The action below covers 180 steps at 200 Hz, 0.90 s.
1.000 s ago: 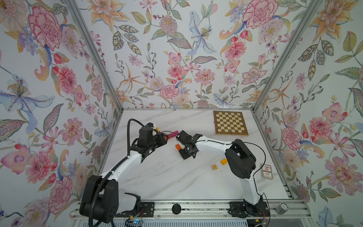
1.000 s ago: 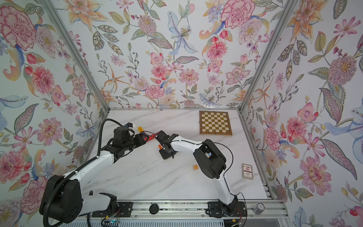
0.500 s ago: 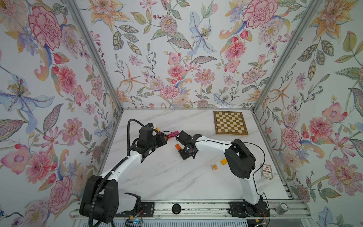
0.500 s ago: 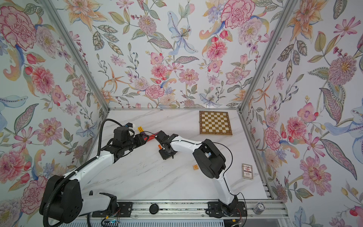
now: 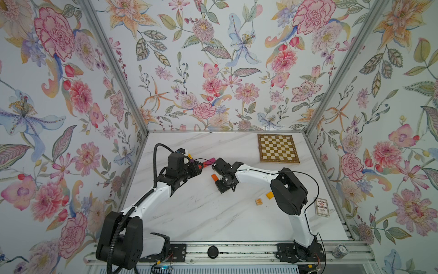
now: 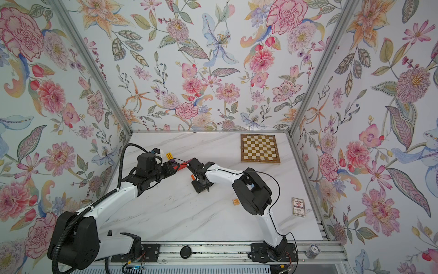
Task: Assemble the letter v with building blocks
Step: Assemble the building block at the center of the board.
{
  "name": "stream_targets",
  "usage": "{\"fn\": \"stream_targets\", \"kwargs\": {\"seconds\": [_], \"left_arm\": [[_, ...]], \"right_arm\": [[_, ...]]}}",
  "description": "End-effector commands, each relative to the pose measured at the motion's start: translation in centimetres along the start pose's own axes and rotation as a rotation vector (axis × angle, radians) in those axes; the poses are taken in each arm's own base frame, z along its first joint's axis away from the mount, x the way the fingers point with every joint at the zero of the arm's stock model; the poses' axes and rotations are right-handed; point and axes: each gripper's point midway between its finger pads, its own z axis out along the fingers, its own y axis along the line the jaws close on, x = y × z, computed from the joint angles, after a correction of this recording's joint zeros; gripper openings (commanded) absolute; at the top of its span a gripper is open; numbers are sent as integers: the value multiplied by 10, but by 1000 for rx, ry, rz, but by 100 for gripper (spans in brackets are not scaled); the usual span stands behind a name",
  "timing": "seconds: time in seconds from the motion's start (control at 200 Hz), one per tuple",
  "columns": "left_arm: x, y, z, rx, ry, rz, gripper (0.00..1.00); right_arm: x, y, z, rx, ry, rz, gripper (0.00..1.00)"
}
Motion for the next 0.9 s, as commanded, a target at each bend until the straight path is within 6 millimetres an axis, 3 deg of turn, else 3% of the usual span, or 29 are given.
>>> {"fn": "stream_targets", "kwargs": {"seconds": [0.0,0.2,0.425,0.736,0.896], "left_arm": [[-1,-4,-3,7,-20,8,53],[-2,-5,-4,9,-22,10,53],[-5,-3,-11,-7,-46,20,54],[-11,-8,-20,-14,-60,43,54],[-16,-15,-25,0,-74,54,54]], "right_arm": [[0,-5,3,22,13,13,54],[-8,-10,-8,35,-17,39,62],[-30,-19,-38,40,-95,124,71],[-70,-20,-108,-7,-293,153,79],[-85,-38,-151,-49,-435,221,79]]}}
